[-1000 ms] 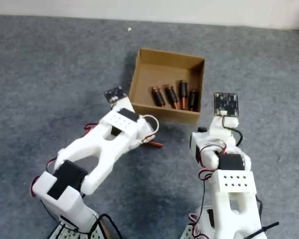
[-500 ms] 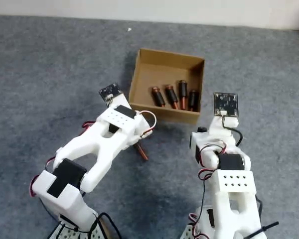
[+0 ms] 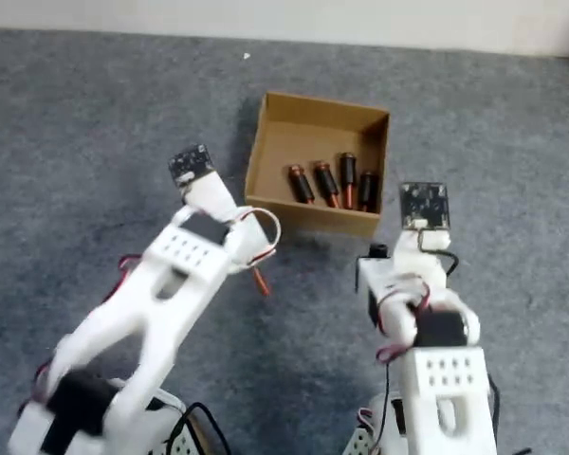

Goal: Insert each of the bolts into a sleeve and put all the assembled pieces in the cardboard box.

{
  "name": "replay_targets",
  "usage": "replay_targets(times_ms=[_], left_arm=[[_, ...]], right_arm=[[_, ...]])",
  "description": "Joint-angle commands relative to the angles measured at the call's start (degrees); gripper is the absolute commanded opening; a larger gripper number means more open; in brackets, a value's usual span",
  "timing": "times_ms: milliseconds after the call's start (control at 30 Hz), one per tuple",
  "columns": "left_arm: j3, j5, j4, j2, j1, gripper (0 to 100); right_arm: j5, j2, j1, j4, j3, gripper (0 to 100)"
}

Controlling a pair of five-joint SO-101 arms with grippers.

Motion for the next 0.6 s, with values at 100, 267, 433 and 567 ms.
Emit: replay_targets(times_ms=[100,267,433,567], left_arm=[[11.65,-9.41,-8.09,-25.1,-2.42,1],[22.46,-13.8,-16.53,-40.22,-2.42,1],[31.34,-15.56,-22.95,-53.93,-2.24,0],[34.42,-15.47,-23.56,-61.76,-1.98,0]], right_arm=[[1.41,-16.48,-5.32,2.68,4.44,0.5],[2.55,-22.11,-12.35,2.68,7.16,0.5],[6.86,-26.86,-18.24,1.19,10.59,0.5],[7.12,-31.34,-19.82,-4.18,16.04,0.5]])
